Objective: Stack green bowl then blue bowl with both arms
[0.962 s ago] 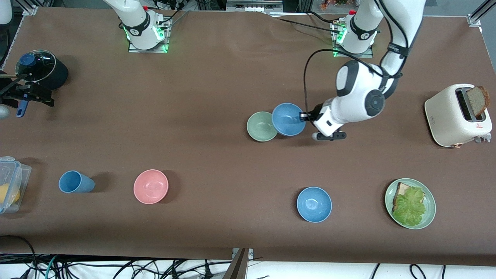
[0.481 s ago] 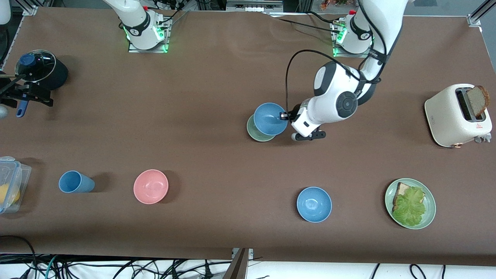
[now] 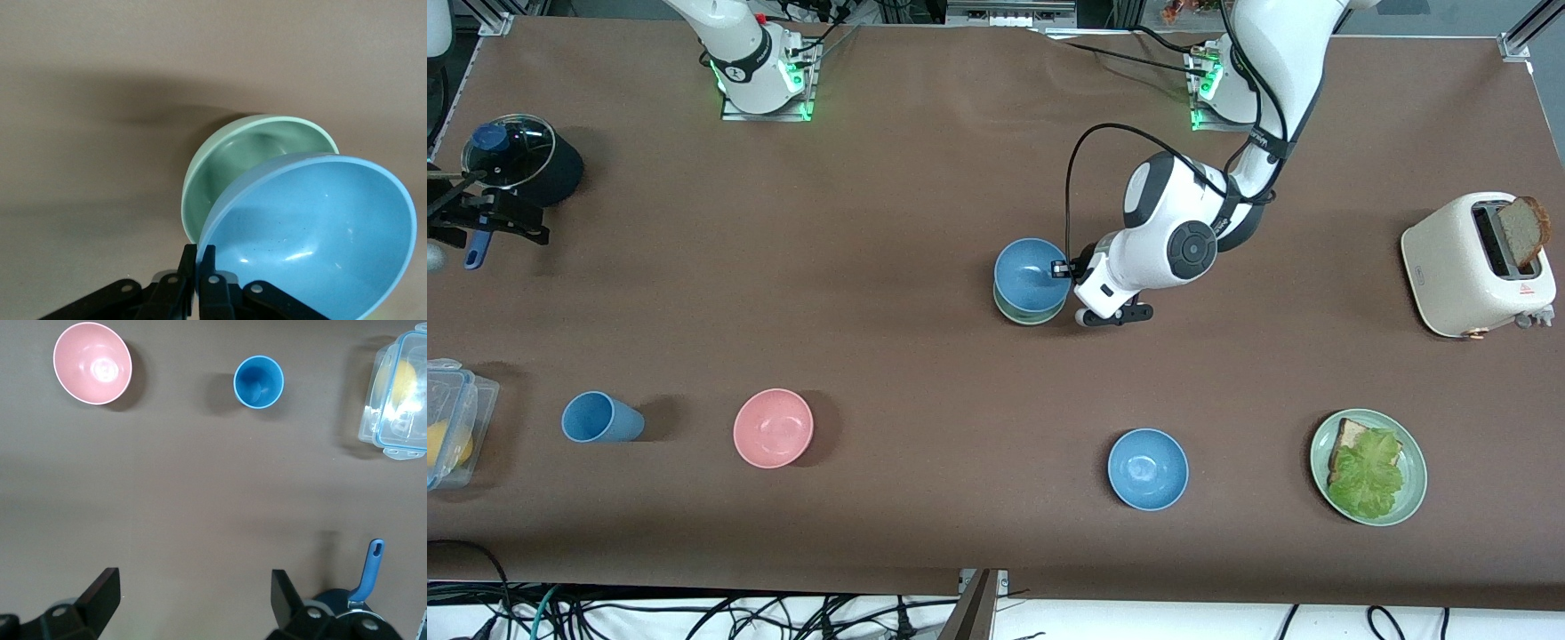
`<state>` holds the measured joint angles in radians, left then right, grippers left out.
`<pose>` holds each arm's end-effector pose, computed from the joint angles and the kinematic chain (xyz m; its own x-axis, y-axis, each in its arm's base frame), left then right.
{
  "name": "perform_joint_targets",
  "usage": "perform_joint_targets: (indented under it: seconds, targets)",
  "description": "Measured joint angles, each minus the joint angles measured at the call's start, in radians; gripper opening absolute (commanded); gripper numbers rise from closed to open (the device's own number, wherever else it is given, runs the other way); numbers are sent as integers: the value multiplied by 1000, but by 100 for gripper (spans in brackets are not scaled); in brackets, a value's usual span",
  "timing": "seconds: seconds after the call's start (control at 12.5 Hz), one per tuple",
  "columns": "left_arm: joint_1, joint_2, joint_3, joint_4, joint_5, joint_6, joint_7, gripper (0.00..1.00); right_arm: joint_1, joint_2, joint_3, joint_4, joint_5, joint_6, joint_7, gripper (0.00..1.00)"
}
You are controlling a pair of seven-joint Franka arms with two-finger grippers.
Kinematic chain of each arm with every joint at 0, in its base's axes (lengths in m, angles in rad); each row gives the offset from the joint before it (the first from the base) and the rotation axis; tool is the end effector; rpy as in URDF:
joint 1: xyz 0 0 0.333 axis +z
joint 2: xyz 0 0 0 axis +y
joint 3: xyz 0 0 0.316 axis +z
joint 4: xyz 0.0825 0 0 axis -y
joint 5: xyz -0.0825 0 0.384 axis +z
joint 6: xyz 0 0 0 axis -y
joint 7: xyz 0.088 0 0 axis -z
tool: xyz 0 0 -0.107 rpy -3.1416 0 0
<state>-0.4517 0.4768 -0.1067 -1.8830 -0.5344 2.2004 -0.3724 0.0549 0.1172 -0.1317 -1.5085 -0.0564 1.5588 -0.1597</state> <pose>0.5191 -0.3414 0.2477 0.9268 0.1099 -0.3591 0.2229 -0.9305 0.2906 0.5854 -0.0467 0.5867 0.9937 0.0818 -0.0764 0.0865 -0.9944 0.0602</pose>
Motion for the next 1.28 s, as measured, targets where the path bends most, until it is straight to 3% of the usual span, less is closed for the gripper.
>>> perform_joint_targets:
  seconds: [0.4, 0.64, 0.72, 0.8, 1.28]
  targets:
    - [-5, 29, 2, 6, 0, 9, -5, 0, 0, 2, 0, 0, 0, 0, 0, 100]
    - [-5, 33, 3, 10, 0, 10, -51, 24, 0, 2, 0, 0, 0, 0, 0, 100]
    - [-6, 33, 3, 18, 0, 11, -80, 74, 0, 2, 0, 0, 0, 0, 0, 100]
    - [-8, 33, 2, 28, 0, 11, -100, 100, 0, 2, 0, 0, 0, 0, 0, 100]
    - [5, -8, 16, 57, 0, -15, -122, 100, -1, 4, -1, 0, 0, 0, 0, 100]
